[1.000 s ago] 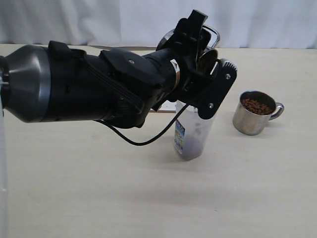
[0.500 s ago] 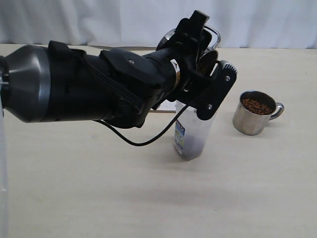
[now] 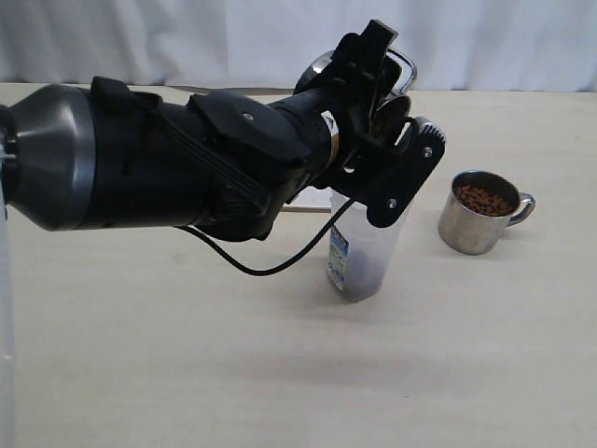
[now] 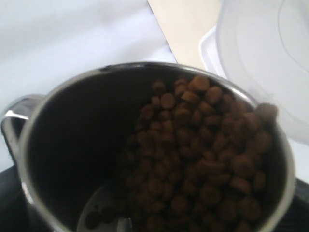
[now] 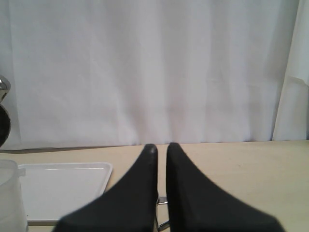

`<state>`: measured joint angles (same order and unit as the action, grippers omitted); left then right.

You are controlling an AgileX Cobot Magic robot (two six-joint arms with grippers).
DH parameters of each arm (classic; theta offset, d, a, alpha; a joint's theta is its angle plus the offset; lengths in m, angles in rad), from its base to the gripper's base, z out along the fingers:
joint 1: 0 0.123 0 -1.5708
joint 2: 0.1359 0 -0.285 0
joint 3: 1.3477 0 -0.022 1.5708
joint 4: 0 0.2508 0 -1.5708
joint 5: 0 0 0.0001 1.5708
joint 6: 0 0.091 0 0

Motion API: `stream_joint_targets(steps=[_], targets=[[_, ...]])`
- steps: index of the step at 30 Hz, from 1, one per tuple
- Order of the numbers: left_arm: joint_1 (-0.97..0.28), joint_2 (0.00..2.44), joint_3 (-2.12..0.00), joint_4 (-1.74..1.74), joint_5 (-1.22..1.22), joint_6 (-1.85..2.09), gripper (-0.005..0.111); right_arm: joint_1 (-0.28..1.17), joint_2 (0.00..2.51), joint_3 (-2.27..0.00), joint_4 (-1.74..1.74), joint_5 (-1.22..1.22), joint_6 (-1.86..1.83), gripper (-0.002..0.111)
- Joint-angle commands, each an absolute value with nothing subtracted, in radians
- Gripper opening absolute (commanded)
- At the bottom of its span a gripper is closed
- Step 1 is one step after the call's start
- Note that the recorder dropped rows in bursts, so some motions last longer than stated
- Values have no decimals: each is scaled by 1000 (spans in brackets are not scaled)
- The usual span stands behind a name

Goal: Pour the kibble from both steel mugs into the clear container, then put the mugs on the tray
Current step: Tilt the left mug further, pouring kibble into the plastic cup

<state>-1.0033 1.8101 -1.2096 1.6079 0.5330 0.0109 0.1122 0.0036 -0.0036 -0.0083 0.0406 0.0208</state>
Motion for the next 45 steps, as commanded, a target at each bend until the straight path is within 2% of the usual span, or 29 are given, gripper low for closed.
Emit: stream_joint_targets(steps=[1, 45], targets=[[-1012, 1804, -1210, 1621, 550, 32, 0, 108, 0, 0, -7, 32, 14, 5], [-1034, 1804, -1210, 1662, 568, 83, 0, 108, 0, 0, -7, 32, 14, 5]])
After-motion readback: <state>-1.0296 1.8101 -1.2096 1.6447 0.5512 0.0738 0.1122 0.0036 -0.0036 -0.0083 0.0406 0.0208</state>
